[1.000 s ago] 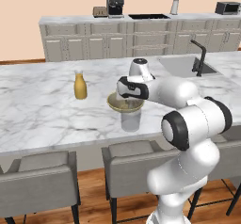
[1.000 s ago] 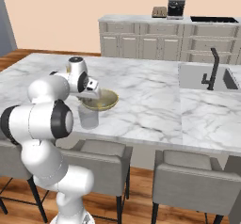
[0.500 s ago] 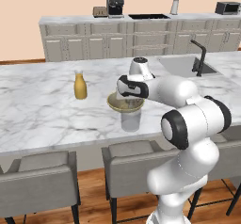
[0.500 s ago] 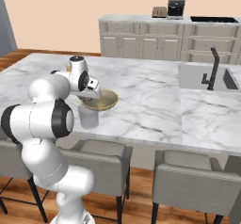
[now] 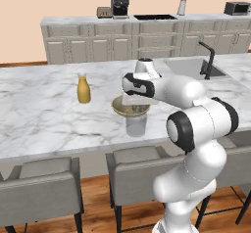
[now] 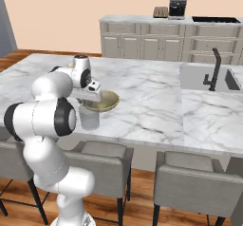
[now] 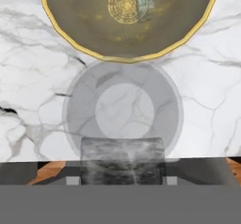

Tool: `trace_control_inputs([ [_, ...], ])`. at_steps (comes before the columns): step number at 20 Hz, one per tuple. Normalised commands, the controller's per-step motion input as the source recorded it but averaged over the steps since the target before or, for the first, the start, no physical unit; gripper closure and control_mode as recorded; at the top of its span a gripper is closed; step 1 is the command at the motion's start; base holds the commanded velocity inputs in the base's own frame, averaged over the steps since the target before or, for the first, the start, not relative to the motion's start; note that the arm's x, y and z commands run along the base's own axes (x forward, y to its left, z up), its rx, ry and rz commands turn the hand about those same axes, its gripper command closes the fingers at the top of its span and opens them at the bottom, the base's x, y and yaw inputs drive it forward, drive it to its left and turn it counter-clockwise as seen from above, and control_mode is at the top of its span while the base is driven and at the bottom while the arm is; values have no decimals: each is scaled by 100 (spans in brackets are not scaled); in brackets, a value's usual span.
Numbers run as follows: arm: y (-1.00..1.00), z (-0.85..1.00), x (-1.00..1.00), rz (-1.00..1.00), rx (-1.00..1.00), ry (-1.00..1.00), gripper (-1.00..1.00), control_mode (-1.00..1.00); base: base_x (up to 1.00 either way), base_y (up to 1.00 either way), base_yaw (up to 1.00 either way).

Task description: There are two ice cubes in the ice bowl. Place both ice cubes in the glass cup.

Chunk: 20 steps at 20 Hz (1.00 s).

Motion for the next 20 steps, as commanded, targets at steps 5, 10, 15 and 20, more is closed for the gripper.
trace_control_inputs([
  [5, 0, -5, 5, 0, 0, -1, 100, -100, 0, 0, 0],
  [10, 0, -13, 27, 0, 0, -8, 100, -100, 0, 0, 0],
  [15, 0, -9, 17, 0, 0, -3, 100, -100, 0, 0, 0],
  [20, 0, -30, 0, 0, 0, 0, 100, -100, 0, 0, 0],
])
